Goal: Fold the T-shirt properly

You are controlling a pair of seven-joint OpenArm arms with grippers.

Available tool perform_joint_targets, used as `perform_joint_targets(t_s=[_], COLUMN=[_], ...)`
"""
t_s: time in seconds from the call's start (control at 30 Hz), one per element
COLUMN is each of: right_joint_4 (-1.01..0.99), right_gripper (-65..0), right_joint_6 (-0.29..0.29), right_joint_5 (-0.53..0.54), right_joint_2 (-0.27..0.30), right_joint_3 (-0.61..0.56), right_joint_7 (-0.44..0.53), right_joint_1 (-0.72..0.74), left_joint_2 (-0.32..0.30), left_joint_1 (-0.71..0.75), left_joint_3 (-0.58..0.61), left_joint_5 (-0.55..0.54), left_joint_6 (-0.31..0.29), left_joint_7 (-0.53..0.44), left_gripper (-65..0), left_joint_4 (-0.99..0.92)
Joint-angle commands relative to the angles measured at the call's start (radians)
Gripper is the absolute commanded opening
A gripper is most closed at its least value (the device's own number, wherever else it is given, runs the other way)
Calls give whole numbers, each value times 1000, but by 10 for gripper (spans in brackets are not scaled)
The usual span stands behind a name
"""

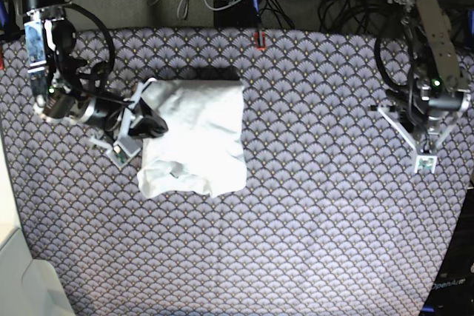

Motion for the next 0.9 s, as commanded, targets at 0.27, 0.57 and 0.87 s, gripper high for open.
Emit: perform_joint_targets(t_s=[0.27,0.57,0.87], right_joint_4=[238,327,326], right_gripper=[-610,-647,-650], right_joint_6=[5,5,5], right_joint_5=[17,-172,-238], right_joint_2=[14,21,0], right_joint_3=[276,432,543], right_joint_7=[-130,-132,14], right_joint_1=[-178,-465,-732], left_joint_2=[-46,-50,-69], left_joint_1=[65,226,445], left_joint_3=[-6,-130,-124], left_joint_5=[9,3,11], left_joint_6=[-134,-197,-294], left_joint_7=[-5,-14,-100], left_gripper=[-646,-646,-646], left_joint_4=[34,41,38])
